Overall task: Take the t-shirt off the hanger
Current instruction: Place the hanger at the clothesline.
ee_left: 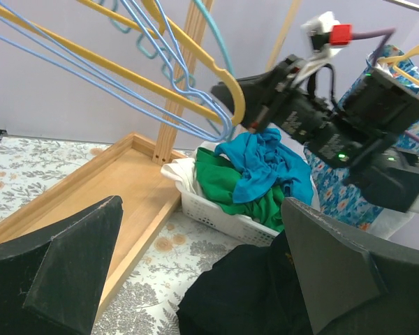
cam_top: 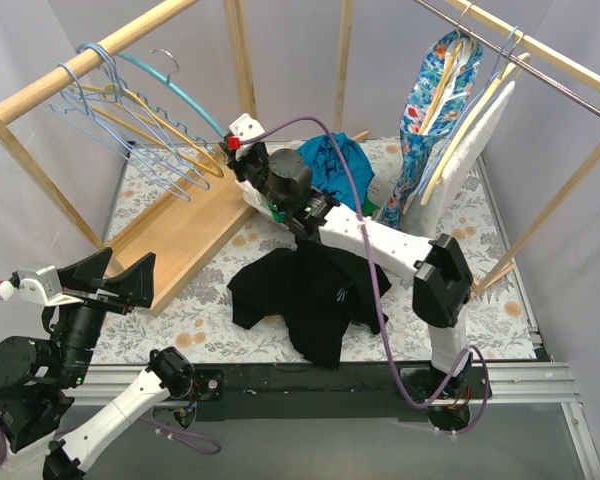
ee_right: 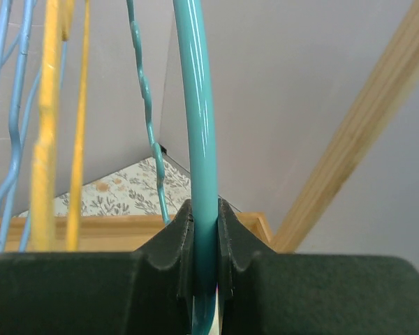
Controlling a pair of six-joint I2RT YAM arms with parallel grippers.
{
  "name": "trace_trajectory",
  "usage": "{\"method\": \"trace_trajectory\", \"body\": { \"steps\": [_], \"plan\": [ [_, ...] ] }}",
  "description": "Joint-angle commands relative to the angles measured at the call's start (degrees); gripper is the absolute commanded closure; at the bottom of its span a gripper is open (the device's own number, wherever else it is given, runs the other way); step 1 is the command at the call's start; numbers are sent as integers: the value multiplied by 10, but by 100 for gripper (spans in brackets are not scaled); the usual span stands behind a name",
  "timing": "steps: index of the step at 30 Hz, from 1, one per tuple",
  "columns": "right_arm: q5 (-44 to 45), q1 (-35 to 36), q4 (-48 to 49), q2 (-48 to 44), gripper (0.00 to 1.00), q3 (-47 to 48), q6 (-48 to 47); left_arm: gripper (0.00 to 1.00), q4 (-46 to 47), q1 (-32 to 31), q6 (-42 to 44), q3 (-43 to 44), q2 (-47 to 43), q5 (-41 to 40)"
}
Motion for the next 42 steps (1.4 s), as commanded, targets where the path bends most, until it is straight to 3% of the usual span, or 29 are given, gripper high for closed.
{"method": "trace_trajectory", "body": {
  "steps": [1,9,16,22,31,42],
  "plan": [
    [46,2,71,-132,99,-67,9,2,11,3,9,-3,13,23],
    [57,2,-99,-267,99,-169,16,2,66,3,19,-10,55,81],
    [72,1,-223,-439,99,-326,26,2,140,3,20,-13,124,157],
    [59,2,-267,-551,99,-415,37,2,239,3,-31,-36,174,237],
    [8,6,-286,-580,99,-438,73,5,423,3,-220,-118,290,293],
    [-1,45,-249,-574,99,-453,79,10,484,2,-268,-102,391,254]
  ]
}}
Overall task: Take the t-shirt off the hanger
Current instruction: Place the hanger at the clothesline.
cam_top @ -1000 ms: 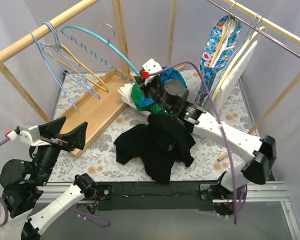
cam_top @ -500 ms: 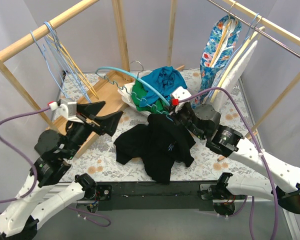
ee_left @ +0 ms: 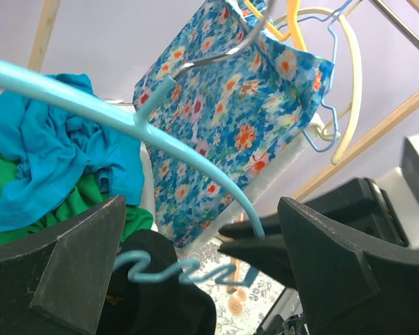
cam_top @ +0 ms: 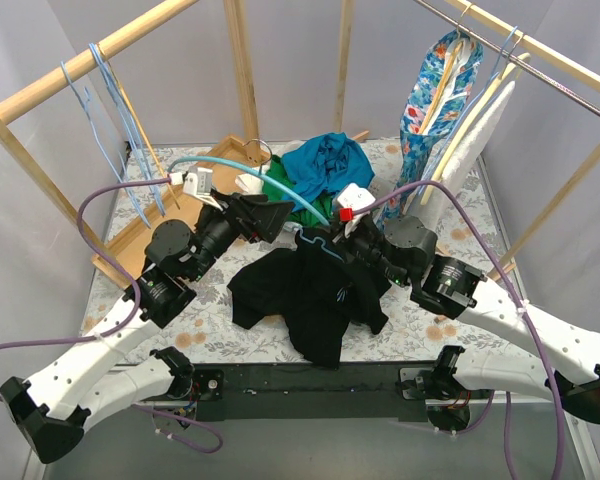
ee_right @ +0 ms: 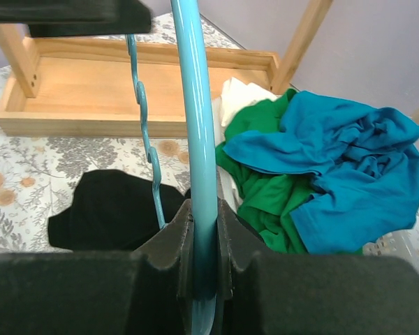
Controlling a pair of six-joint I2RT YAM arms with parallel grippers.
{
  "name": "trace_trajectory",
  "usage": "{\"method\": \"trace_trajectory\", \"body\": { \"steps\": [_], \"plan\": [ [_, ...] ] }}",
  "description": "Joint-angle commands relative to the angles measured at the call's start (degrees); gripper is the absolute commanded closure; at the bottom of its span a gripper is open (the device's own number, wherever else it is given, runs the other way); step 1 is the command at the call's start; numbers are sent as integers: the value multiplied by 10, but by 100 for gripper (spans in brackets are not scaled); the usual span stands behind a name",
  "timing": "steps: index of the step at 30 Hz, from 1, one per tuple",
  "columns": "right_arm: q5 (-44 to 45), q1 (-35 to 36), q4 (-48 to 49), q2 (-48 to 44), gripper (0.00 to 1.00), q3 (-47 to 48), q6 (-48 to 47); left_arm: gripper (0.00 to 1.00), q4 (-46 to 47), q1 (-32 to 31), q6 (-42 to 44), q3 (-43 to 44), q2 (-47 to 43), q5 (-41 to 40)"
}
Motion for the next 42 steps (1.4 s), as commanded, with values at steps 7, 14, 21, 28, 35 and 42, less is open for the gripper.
{"method": "trace_trajectory", "body": {
  "steps": [7,14,21,28,35,42],
  "plan": [
    [4,34,91,12,99,3,12,28,47,1,-28,6,36,-35],
    [14,41,93,13,99,-3,16,91,43,1,-27,9,42,-35],
    [-6,43,94,-15,99,-19,19,100,41,1,-14,14,49,-36],
    [-29,43,66,-95,66,-40,25,100,38,1,5,20,50,-26],
    [-81,43,19,-193,57,-77,26,100,38,1,5,21,51,-5],
    [-121,43,4,-167,54,-119,18,100,36,1,-8,28,38,16]
  ]
}}
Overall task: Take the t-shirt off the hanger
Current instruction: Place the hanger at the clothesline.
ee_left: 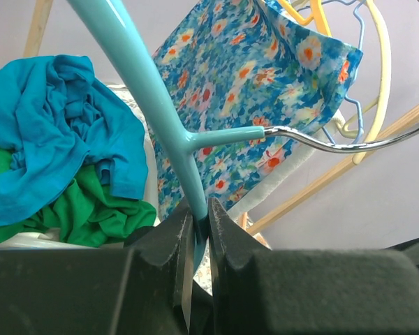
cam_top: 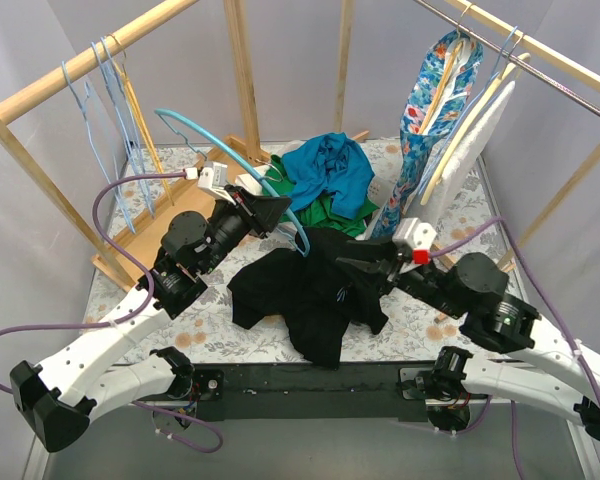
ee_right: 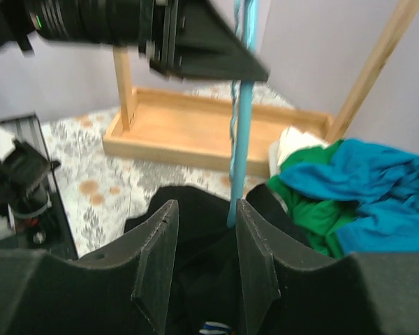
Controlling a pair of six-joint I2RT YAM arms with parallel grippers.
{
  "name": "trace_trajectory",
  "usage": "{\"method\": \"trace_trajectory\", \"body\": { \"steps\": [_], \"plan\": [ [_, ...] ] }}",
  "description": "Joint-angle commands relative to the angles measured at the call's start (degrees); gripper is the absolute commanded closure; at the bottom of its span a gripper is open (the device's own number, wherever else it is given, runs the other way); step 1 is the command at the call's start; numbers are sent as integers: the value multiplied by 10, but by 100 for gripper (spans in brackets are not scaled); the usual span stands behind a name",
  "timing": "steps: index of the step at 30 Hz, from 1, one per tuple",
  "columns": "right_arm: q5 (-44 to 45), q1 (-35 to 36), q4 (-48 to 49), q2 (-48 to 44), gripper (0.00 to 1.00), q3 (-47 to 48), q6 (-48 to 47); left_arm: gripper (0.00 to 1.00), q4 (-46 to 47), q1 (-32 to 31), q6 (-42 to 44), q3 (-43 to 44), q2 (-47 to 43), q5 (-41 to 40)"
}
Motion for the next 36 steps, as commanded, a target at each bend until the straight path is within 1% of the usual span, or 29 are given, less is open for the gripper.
{"method": "trace_trajectory", "body": {
  "steps": [1,3,5,10,14,22,29,35,36],
  "plan": [
    [-29,2,5,45,53,-50,-6,100,12,1,2,21,-25,18],
    [-26,2,23,61,53,-67,-8,100,10,1,-3,25,-28,26],
    [-18,2,64,71,53,-93,-8,100,5,1,-7,30,-34,27],
    [7,2,135,76,51,-137,-7,100,-3,1,-21,37,-41,56],
    [10,2,213,69,51,-177,-11,100,-4,1,-37,33,-52,65],
    [4,2,322,78,56,-228,-35,100,0,1,-79,32,-62,68],
    [-15,2,387,77,58,-254,-51,100,2,1,-99,30,-63,76],
    [-25,1,405,94,58,-252,-57,100,10,1,-111,23,-67,80],
    [-31,2,406,97,60,-251,-58,100,10,1,-113,23,-67,82]
  ]
}}
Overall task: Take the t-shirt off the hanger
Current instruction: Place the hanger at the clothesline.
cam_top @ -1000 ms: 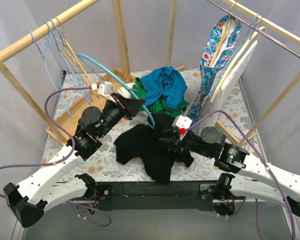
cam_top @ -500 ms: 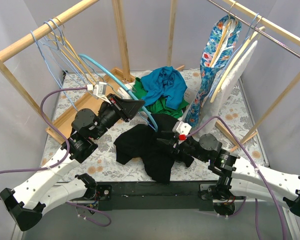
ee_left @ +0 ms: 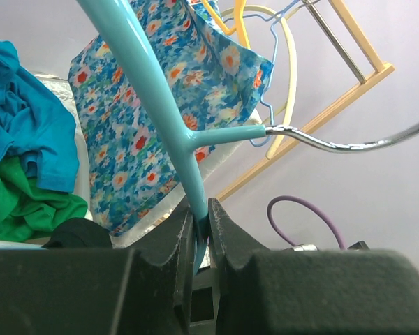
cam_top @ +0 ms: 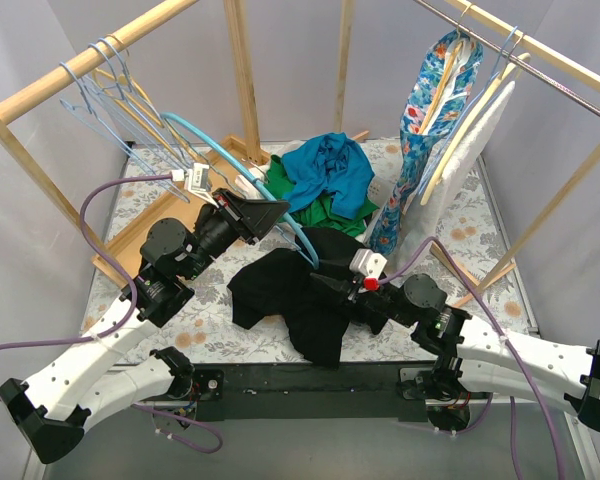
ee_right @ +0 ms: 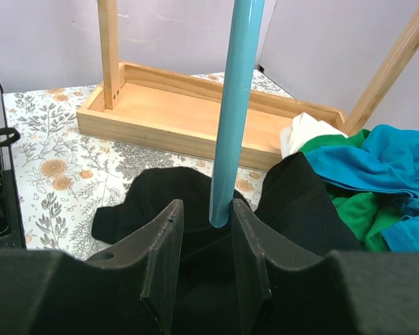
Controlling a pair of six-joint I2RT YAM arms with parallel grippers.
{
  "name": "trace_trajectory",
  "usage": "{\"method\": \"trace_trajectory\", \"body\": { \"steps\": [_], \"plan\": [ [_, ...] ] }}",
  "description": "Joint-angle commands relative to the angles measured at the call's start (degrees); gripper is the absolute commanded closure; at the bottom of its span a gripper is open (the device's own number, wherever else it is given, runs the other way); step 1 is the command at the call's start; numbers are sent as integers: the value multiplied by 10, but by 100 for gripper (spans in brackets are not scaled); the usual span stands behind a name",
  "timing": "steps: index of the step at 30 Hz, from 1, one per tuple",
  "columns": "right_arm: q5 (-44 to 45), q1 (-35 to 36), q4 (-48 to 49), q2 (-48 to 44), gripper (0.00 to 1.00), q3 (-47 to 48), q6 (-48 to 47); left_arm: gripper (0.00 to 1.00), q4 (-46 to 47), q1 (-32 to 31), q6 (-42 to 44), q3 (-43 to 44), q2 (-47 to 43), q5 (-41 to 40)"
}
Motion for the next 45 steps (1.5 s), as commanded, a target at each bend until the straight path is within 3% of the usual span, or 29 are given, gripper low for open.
{"method": "trace_trajectory", "body": {
  "steps": [1,11,14,16,21,27,35,39,45],
  "plan": [
    [-19,2,61,14,61,6,-10,100,26,1,-13,13,-17,14],
    [-30,2,119,48,78,7,-8,100,33,1,-33,8,-7,30],
    [-20,2,117,42,87,8,-7,100,34,1,-34,5,-11,27],
    [-14,2,102,33,98,12,-3,100,32,1,-34,4,-15,25],
    [20,2,29,10,99,35,32,100,15,1,-21,4,-23,7],
    [21,2,-70,-25,99,84,59,67,-6,1,5,0,-39,-16],
    [57,2,-88,-58,99,113,87,43,-29,1,41,1,-57,-28],
    [93,2,-97,-64,99,122,87,24,-47,1,56,10,-63,-25],
    [126,2,-88,-66,99,124,90,16,-61,1,70,6,-88,-29]
  ]
}}
